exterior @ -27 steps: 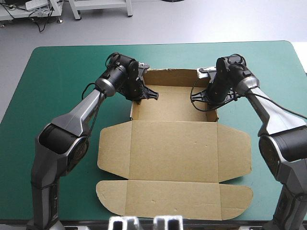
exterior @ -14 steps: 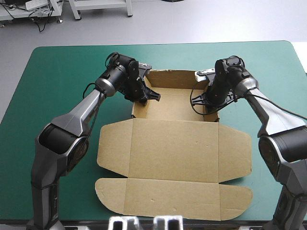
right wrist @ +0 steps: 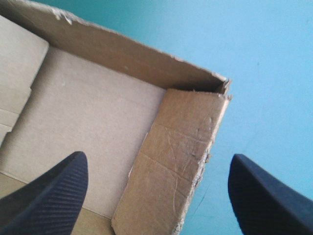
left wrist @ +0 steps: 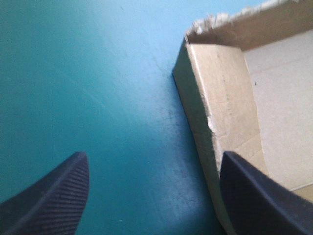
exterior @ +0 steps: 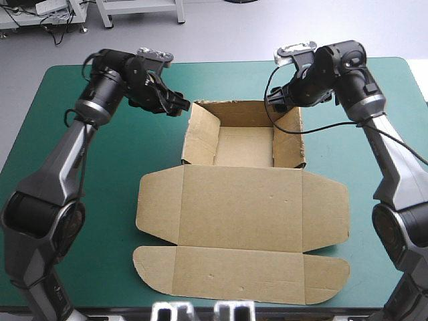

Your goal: Fold the box

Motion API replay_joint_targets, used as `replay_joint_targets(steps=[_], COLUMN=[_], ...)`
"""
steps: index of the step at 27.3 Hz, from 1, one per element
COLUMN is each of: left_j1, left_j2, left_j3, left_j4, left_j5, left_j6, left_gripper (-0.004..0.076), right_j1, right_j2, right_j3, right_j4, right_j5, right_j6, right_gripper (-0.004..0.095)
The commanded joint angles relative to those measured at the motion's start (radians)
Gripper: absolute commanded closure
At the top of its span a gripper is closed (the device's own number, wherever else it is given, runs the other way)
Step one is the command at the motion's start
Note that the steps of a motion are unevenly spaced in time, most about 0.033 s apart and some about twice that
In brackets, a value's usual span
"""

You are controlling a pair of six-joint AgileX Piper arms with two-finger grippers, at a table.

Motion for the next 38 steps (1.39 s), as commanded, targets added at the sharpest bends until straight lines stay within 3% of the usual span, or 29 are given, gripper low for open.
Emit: replay_joint_targets(steps=[1, 2, 4, 5, 6, 14, 23, 31, 38], left_j1=[0.005, 0.005, 0.005, 0.005, 0.005, 0.005, 0.005, 0.005, 0.005], left_j2=[-0.187, -0.228, -0.327, -0.384, -0.436, -0.68, -0.763, -0.782, -0.802], left_j3=[-0.041, -0.033, -0.004, 0.023, 0.056, 0.371, 0.713, 0.782, 0.782], left_j4=[0.037, 0.033, 0.035, 0.037, 0.035, 0.097, 0.09, 0.086, 0.082], left_j5=[0.05, 0.05, 0.052, 0.052, 0.052, 0.052, 0.037, 0.027, 0.027], left_j6=[0.048, 0.109, 0.165, 0.198, 0.222, 0.231, 0.231, 0.227, 0.227], left_gripper=[0.0253, 0.0318, 0.0546, 0.0698, 0.0725, 0.0727, 0.0727, 0.073, 0.073], right_j1=[0.0, 0.0, 0.0, 0.0, 0.0, 0.0, 0.0, 0.0, 0.0], right_j2=[-0.089, -0.095, -0.1, -0.097, -0.098, -0.093, -0.042, 0.088, 0.166], right_j3=[-0.063, -0.063, -0.06, -0.055, -0.048, 0.015, 0.093, 0.093, 0.093], right_j4=[-0.007, -0.007, 0.0, 0.0, 0.0, -0.078, -0.072, -0.062, -0.06], right_j5=[0.021, 0.021, 0.021, 0.021, 0.021, 0.021, 0.021, 0.021, 0.021], right_j6=[-0.038, -0.042, -0.042, -0.042, -0.042, -0.032, -0.004, 0.029, 0.039], right_gripper=[0.0189, 0.0196, 0.0211, 0.0209, 0.0209, 0.0211, 0.0213, 0.022, 0.0314])
